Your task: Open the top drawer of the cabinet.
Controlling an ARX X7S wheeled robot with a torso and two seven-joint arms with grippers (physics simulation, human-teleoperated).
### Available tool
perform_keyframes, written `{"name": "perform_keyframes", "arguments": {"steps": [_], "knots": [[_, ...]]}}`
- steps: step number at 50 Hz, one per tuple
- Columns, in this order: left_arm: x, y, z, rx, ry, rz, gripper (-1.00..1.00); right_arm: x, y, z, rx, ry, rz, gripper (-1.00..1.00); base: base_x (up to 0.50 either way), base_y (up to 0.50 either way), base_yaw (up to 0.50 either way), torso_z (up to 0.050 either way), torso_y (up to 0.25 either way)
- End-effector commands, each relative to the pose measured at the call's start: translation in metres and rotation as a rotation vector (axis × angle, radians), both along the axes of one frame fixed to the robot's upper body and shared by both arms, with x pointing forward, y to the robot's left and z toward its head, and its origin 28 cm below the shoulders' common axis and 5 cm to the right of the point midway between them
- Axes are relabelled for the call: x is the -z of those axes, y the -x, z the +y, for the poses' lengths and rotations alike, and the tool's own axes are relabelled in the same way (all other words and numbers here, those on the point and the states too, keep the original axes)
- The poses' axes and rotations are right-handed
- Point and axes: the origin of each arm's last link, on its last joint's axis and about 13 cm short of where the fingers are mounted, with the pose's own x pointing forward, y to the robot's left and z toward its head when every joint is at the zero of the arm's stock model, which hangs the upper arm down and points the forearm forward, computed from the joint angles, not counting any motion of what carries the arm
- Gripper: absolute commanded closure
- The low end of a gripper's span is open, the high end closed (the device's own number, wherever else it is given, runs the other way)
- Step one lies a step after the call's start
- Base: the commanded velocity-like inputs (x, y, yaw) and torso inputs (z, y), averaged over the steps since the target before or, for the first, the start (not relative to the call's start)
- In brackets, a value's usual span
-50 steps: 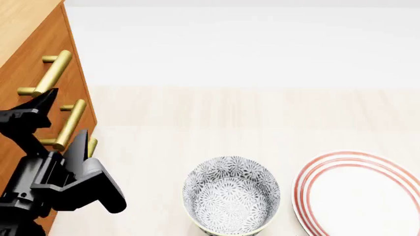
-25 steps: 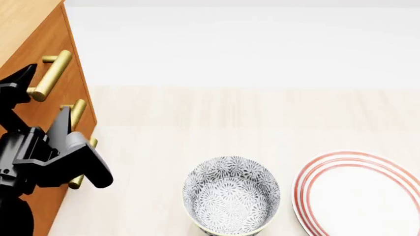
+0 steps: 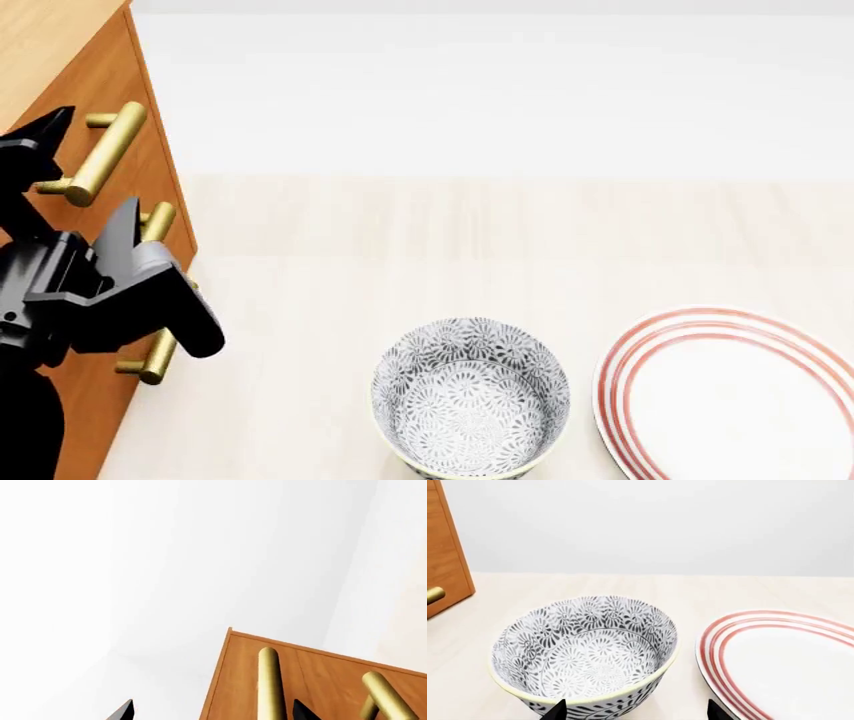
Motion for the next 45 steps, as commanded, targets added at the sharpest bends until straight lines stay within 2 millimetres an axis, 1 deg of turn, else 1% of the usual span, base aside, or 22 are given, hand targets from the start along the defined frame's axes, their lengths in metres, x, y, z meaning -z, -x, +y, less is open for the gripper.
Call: {"name": "perform_keyframes", "arguments": {"steps": [1,12,23,34,45], "knots": [[-0.004,-0.006,-0.001,0.017,-0.01,0.028,-1.0,0.0,-0.001,0.001,-0.005,-0.006,-0.01,-1.0,0.0,0.0,0.0,0.0,0.0],[-0.003,-0.01,0.004,0.007,-0.019,0.055,-1.0,-0.001,-0.001,0.001,-0.004,-0.006,-0.01,-1.0,0.0,0.0,0.0,0.0,0.0],[-0.002,-0.02,0.008,-0.01,-0.022,0.078,-1.0,-0.001,-0.002,0.0,0.001,-0.01,-0.006,-1.0,0.0,0.0,0.0,0.0,0.0],[0.004,-0.026,0.011,-0.026,-0.033,0.106,-1.0,-0.001,-0.003,0.0,0.001,-0.011,-0.003,-1.0,0.0,0.0,0.0,0.0,0.0],[0.009,-0.027,0.014,-0.039,-0.03,0.125,-1.0,-0.001,-0.002,0.0,-0.004,-0.012,0.002,-1.0,0.0,0.0,0.0,0.0,0.0]]}}
